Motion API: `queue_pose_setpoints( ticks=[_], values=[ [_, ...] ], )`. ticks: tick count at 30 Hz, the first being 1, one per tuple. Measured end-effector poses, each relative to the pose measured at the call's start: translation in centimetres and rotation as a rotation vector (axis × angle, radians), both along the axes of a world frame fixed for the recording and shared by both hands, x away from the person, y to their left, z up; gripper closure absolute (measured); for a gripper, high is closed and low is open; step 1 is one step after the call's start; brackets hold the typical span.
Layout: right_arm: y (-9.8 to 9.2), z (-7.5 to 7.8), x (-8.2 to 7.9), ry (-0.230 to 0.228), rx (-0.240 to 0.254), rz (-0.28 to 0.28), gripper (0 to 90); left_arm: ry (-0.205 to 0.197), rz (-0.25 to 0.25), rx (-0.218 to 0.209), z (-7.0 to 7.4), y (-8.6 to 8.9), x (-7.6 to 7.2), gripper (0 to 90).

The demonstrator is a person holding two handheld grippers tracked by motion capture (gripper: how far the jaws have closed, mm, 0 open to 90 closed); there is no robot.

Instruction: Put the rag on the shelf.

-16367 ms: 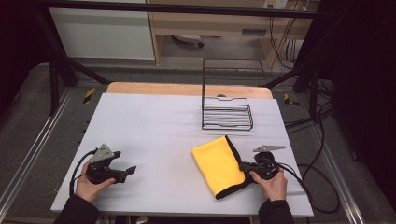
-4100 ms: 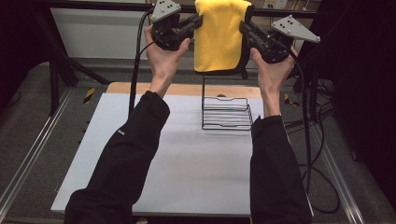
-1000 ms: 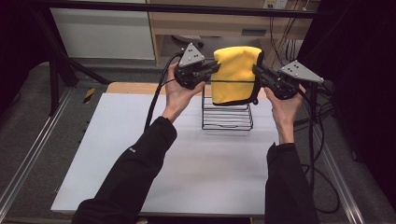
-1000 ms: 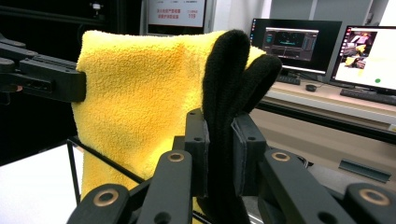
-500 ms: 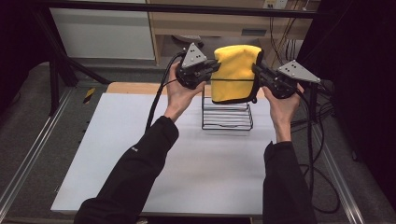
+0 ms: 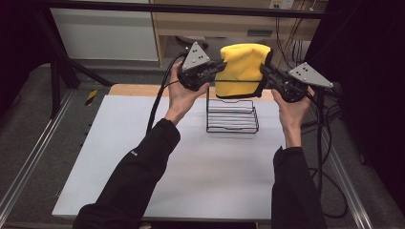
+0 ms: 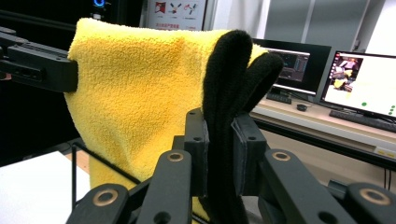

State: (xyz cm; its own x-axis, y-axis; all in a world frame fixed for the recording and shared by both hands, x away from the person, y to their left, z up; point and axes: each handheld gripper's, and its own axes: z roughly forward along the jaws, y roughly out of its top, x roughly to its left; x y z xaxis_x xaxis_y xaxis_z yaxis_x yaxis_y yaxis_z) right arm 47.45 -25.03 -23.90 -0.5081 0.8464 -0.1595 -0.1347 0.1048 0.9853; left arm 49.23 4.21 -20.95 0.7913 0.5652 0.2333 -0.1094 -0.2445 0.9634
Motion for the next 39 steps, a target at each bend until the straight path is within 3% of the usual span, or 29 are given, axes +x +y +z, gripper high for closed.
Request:
queue_pose_setpoints(
  ticks=[9, 14, 21, 25, 28, 31, 35, 39],
  values=[
    [-0.1, -1.1, -1.1, -0.006, -0.031, 0.007, 77.3, 0.001, -0.003, 0.071, -1.0, 0.0, -0.8, 84.3],
    [-0.2, -1.1, -1.1, 0.035, -0.035, -0.003, 73.4, -0.007, 0.017, 0.090, -1.1, -0.3, -0.7, 84.4],
    [-0.4, 0.0, -1.0, 0.065, -0.056, -0.003, 60.3, -0.024, 0.025, 0.121, -1.3, -0.5, -0.4, 84.7],
    [-0.5, 0.8, -0.9, 0.069, -0.038, -0.018, 52.3, -0.032, 0.013, 0.144, -1.4, -0.7, -0.5, 84.8],
    [-0.5, 1.2, -0.4, 0.107, -0.030, 0.003, 51.1, -0.033, -0.003, 0.157, -1.6, -1.0, -0.6, 84.9],
    [-0.5, 0.9, -0.1, 0.143, -0.052, 0.021, 62.6, -0.034, -0.016, 0.160, -1.8, -1.1, -0.6, 85.0],
    [-0.5, 0.4, -0.4, 0.143, -0.069, 0.043, 78.6, -0.030, -0.026, 0.160, -1.9, -0.9, -0.7, 85.0],
    [-0.8, 0.1, -1.1, 0.152, -0.064, 0.049, 81.5, -0.027, -0.048, 0.155, -2.4, -0.7, -1.1, 84.8]
  ],
)
